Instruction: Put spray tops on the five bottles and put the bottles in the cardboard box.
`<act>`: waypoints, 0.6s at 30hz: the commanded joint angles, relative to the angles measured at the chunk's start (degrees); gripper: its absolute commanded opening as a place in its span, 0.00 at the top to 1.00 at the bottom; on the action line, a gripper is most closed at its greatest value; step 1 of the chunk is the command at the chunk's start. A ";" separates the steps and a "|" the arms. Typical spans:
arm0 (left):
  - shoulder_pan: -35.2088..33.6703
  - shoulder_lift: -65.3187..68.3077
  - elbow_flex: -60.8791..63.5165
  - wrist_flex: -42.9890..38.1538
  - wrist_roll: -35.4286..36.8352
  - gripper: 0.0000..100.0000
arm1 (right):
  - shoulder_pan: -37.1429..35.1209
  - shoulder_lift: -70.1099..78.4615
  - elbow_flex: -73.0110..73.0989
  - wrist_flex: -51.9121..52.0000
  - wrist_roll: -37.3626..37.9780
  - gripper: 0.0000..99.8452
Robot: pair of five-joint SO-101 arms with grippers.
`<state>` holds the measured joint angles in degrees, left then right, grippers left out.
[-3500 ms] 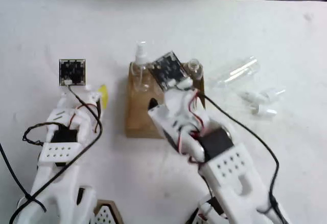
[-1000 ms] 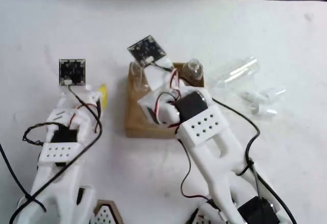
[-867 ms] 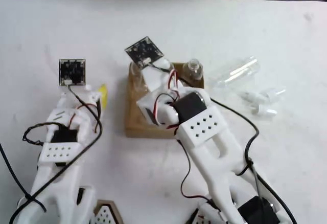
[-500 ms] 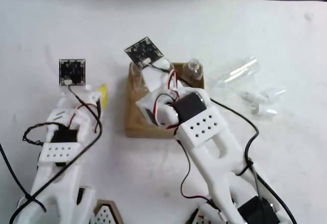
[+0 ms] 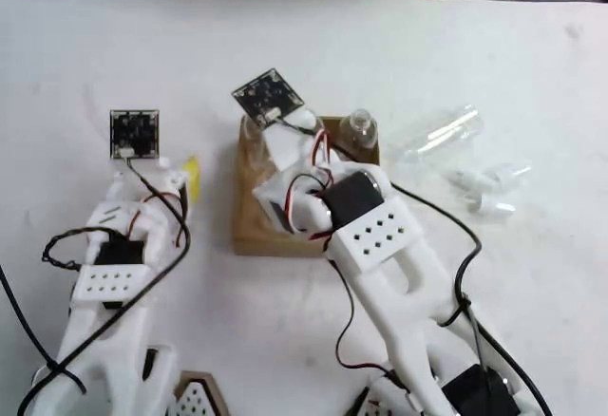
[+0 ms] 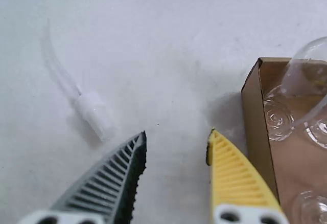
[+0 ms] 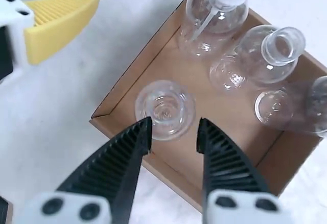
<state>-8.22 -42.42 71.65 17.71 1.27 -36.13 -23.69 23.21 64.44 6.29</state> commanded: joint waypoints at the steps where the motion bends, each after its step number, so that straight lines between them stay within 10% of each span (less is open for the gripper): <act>1: 0.57 -1.36 -0.26 -1.49 -0.62 0.82 | -0.84 -0.22 -0.35 0.13 0.53 0.87; 9: 0.57 -1.36 -0.26 -1.41 -0.53 0.82 | 2.77 -7.43 -7.47 5.49 0.62 0.87; 18: 0.40 -1.36 -0.26 -1.58 -0.53 0.82 | 22.46 -21.14 0.62 7.25 0.09 0.87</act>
<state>-8.22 -42.42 71.65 17.71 1.27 -23.21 -38.99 19.25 71.91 6.29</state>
